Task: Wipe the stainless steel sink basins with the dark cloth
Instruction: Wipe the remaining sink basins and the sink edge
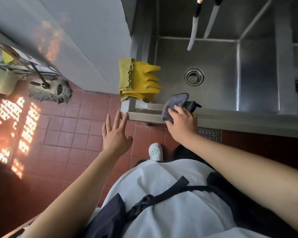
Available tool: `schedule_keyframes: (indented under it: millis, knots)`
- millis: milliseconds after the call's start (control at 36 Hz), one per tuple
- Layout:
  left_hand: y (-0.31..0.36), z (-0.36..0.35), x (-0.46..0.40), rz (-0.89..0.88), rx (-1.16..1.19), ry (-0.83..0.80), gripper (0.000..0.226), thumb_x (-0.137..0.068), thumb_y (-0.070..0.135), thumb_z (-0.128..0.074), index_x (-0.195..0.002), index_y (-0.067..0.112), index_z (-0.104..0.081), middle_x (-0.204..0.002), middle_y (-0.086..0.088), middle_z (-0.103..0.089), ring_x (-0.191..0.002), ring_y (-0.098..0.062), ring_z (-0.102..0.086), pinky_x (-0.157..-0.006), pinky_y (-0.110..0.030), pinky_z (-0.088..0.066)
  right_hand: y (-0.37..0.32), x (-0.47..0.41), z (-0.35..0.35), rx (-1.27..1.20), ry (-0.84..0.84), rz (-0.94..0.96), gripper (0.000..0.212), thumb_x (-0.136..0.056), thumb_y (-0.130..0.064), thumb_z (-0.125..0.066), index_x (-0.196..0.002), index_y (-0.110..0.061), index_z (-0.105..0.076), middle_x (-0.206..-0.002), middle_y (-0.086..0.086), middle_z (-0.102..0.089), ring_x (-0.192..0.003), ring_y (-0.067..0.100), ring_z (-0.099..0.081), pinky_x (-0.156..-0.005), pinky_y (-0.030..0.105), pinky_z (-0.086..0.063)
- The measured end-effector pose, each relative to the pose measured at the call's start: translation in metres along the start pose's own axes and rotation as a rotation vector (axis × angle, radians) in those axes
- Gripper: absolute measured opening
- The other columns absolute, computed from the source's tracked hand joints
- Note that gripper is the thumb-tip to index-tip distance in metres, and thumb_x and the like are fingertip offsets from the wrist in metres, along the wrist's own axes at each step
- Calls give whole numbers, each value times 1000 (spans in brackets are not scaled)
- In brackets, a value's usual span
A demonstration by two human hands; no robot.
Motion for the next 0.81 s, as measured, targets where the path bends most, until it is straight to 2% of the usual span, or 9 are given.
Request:
schedule_keyframes:
  millis: [139,417,528,611,694,806]
  knots:
    - [0,-1,-1,-22,9,22,98,-86,34,-61,-157,35,6,-167,6,11,-151,-31,18,-123,-51,-1,-46,-10,-1,73,-73,45,45,-95,-40,-52,-137,-24,-52,-145,2,-45,-127,31,-46,-101,43,-38]
    - [6,3,-2,-26,34,59,87,-89,27,-57,-159,29,-6,-167,8,-3,-153,-28,9,-124,-48,-5,-86,-18,-5,110,-140,85,45,-98,-39,-50,-140,-23,-46,-144,3,-40,-131,32,-42,-102,47,-38]
    - [14,2,-2,-23,65,104,80,-89,26,-57,-158,30,-18,-167,3,-9,-153,-30,5,-122,-49,-6,-64,-17,-4,66,-133,167,42,-97,-35,-51,-138,-25,-48,-146,1,-43,-132,29,-44,-100,47,-37]
    - [31,2,0,-48,103,143,73,-88,23,-60,-154,32,-30,-167,1,-11,-153,-32,4,-122,-50,-8,-36,-10,0,35,-155,177,49,-97,-33,-51,-145,-31,-41,-156,-6,-35,-142,20,-34,-111,56,-23]
    - [59,2,0,-92,127,139,74,-88,21,-61,-154,34,-30,-167,2,-9,-153,-31,3,-121,-51,-10,0,0,6,-5,-161,128,53,-96,-30,-50,-147,-35,-39,-160,-12,-29,-147,15,-26,-115,62,-10]
    - [105,-3,-2,-168,128,106,76,-90,22,-57,-156,38,-22,-167,2,-6,-153,-30,4,-121,-51,-10,56,13,20,-12,-160,68,53,-95,-31,-51,-146,-38,-40,-160,-15,-29,-148,11,-23,-116,62,-7]
Point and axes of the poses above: each hand's wrist, its own x-axis away from the middle knuckle, its own z-axis out of the back of the hand, y = z × x, the point moved 3 cm from there along -x, towards the middle knuckle
